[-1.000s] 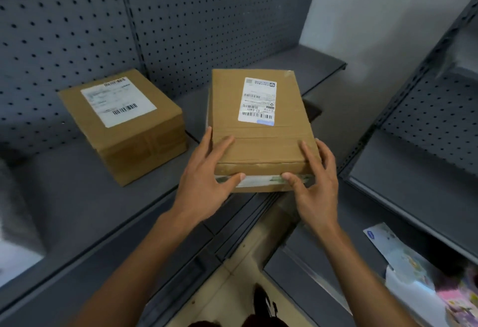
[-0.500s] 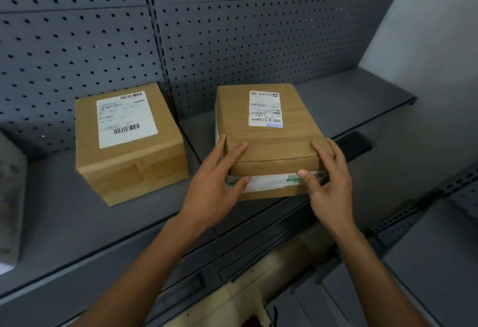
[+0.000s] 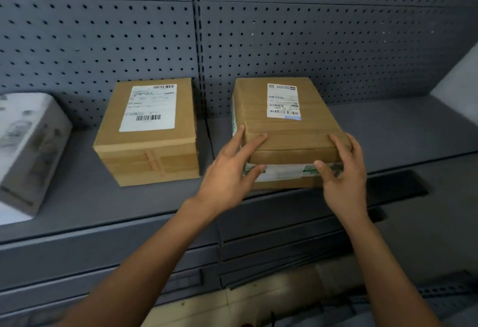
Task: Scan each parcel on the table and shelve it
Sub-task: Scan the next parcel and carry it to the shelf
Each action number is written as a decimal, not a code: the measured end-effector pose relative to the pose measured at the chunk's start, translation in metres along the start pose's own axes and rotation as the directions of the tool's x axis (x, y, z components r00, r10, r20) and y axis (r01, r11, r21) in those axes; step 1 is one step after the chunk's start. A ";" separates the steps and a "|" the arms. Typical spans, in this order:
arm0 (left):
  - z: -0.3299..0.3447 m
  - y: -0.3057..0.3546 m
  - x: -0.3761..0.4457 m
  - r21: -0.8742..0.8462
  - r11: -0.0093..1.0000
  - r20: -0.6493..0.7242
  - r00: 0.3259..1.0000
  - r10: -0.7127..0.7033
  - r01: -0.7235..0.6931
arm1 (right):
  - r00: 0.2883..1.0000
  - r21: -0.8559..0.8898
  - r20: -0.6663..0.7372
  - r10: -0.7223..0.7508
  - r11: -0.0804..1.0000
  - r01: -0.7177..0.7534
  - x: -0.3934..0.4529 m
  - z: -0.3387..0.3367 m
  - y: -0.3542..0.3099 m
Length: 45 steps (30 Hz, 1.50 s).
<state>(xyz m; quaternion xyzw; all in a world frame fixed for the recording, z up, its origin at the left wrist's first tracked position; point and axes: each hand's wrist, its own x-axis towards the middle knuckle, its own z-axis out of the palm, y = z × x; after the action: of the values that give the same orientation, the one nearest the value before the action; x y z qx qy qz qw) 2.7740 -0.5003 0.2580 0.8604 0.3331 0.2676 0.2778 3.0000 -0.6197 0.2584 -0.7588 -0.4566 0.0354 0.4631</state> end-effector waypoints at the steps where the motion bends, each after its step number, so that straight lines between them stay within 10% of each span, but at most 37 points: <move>1: 0.000 0.001 0.003 0.019 1.000 0.000 1.000 -0.008 0.008 | 1.000 -0.001 0.005 -0.005 1.000 0.005 0.004 0.001 0.001; 33: 0.002 0.027 0.016 0.215 0.973 0.070 0.992 -0.107 0.089 | 0.994 -0.053 0.107 -0.031 0.998 0.036 0.032 -0.010 0.021; 45: -0.068 0.031 -0.086 0.015 0.992 -0.162 0.979 -0.122 0.126 | 0.918 -0.013 0.112 -0.380 0.924 0.383 -0.040 0.030 -0.097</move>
<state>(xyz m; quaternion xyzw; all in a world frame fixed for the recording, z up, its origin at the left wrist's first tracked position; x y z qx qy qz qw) 2.6890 -0.5608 0.3020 0.8170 0.4106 0.3142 0.2553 2.8981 -0.6137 0.2974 -0.6601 -0.6205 -0.0225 0.4227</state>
